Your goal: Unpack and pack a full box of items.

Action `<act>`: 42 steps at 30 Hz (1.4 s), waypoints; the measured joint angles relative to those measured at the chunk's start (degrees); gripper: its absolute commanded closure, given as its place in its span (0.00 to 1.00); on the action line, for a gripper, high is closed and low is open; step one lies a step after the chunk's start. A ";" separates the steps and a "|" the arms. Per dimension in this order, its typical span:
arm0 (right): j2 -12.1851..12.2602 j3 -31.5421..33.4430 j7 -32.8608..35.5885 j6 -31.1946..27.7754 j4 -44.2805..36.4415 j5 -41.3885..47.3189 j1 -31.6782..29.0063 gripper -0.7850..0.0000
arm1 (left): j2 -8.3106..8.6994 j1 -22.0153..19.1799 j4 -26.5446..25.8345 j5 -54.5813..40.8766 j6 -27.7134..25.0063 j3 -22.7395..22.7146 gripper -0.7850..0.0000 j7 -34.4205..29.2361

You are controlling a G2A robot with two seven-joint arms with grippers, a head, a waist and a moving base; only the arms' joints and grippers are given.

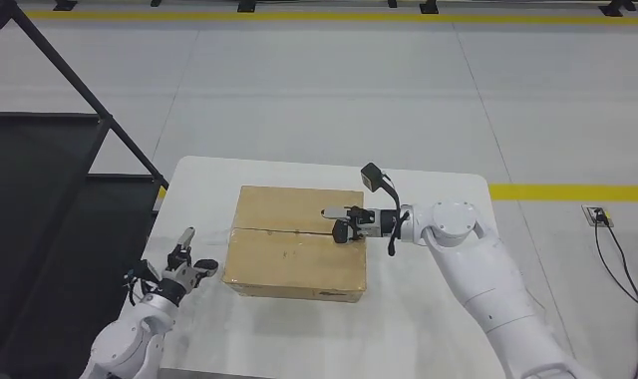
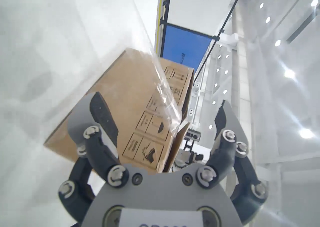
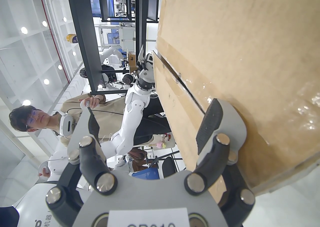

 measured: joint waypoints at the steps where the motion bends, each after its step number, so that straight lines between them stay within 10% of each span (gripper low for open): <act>1: 0.00 0.00 0.00 0.00 0.00 0.00 0.00 0.00 | -0.16 -1.19 1.39 -0.77 -0.28 0.45 0.00 0.37; 15: 0.00 0.00 0.00 0.00 0.00 0.00 0.00 0.00 | -2.37 -11.33 12.57 -7.60 -4.83 4.41 0.00 7.73; 42: 0.00 0.00 0.00 0.00 0.00 0.00 0.00 0.00 | -2.37 -5.62 -7.14 -7.85 -9.30 -4.71 0.00 13.13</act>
